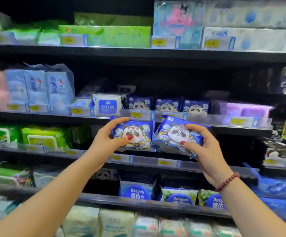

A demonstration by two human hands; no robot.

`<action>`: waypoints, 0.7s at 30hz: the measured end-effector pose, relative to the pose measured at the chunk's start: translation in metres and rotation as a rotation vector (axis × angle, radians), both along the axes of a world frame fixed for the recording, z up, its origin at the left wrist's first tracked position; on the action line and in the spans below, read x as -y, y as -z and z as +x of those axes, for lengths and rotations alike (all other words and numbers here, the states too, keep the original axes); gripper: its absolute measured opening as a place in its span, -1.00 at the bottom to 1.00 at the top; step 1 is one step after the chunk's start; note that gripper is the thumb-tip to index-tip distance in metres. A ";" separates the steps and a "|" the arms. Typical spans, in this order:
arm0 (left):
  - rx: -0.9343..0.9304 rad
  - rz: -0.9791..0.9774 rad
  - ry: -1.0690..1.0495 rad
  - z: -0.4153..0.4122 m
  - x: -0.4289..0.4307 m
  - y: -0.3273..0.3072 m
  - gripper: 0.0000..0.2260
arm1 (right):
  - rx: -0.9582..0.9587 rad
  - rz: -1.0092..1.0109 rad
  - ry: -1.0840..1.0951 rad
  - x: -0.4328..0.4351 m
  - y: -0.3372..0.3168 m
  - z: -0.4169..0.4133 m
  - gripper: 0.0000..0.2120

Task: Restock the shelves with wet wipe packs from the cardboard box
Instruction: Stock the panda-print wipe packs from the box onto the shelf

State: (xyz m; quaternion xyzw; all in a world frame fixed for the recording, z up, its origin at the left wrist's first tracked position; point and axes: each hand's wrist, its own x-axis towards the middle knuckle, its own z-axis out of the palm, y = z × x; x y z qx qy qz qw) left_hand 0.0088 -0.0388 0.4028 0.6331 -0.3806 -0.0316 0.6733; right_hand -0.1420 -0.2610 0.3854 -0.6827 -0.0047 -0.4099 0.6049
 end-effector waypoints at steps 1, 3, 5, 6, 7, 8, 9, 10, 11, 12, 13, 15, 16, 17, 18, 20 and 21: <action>-0.005 -0.002 -0.001 0.001 0.000 -0.002 -0.57 | -0.008 -0.012 0.003 -0.001 -0.003 0.003 -0.59; -0.014 -0.007 -0.013 0.007 -0.001 -0.005 -0.57 | -0.013 -0.022 0.011 -0.002 -0.010 0.011 -0.58; -0.027 -0.023 -0.022 0.015 -0.002 -0.009 -0.57 | -0.013 -0.041 0.015 -0.003 -0.020 0.020 -0.59; -0.036 -0.037 -0.025 0.020 -0.003 -0.011 -0.57 | -0.014 -0.045 0.012 -0.003 -0.026 0.026 -0.59; -0.045 -0.054 -0.025 0.024 -0.004 -0.013 -0.57 | -0.012 -0.044 0.006 -0.003 -0.034 0.033 -0.59; -0.052 -0.072 -0.025 0.029 -0.005 -0.015 -0.56 | -0.007 -0.042 0.000 -0.001 -0.043 0.040 -0.60; -0.057 -0.086 -0.025 0.035 -0.006 -0.015 -0.56 | 0.002 -0.057 0.002 0.000 -0.052 0.049 -0.60; -0.060 -0.095 -0.026 0.040 -0.007 -0.016 -0.56 | 0.012 -0.080 0.014 0.002 -0.061 0.059 -0.59; -0.065 -0.101 -0.026 0.045 -0.008 -0.015 -0.55 | 0.023 -0.104 0.032 0.003 -0.071 0.070 -0.59; -0.073 -0.109 -0.027 0.050 -0.009 -0.014 -0.55 | 0.035 -0.119 0.045 0.003 -0.081 0.080 -0.58; -0.081 -0.119 -0.028 0.055 -0.010 -0.012 -0.54 | 0.037 -0.130 0.058 0.004 -0.091 0.092 -0.58; -0.096 -0.132 -0.035 0.062 -0.009 -0.008 -0.54 | 0.021 -0.147 0.086 0.004 -0.108 0.114 -0.59; -0.101 -0.139 -0.037 0.066 -0.009 -0.006 -0.54 | 0.007 -0.157 0.096 0.004 -0.116 0.124 -0.60; -0.108 -0.148 -0.038 0.069 -0.009 -0.004 -0.54 | -0.019 -0.168 0.102 0.004 -0.122 0.133 -0.61; -0.116 -0.157 -0.041 0.072 -0.008 -0.002 -0.55 | -0.053 -0.170 0.098 0.004 -0.126 0.141 -0.61; -0.139 -0.177 -0.047 0.077 -0.008 0.002 -0.56 | -0.123 -0.194 0.091 0.004 -0.130 0.157 -0.61; -0.153 -0.187 -0.050 0.080 -0.009 0.003 -0.56 | -0.146 -0.219 0.088 0.005 -0.130 0.163 -0.61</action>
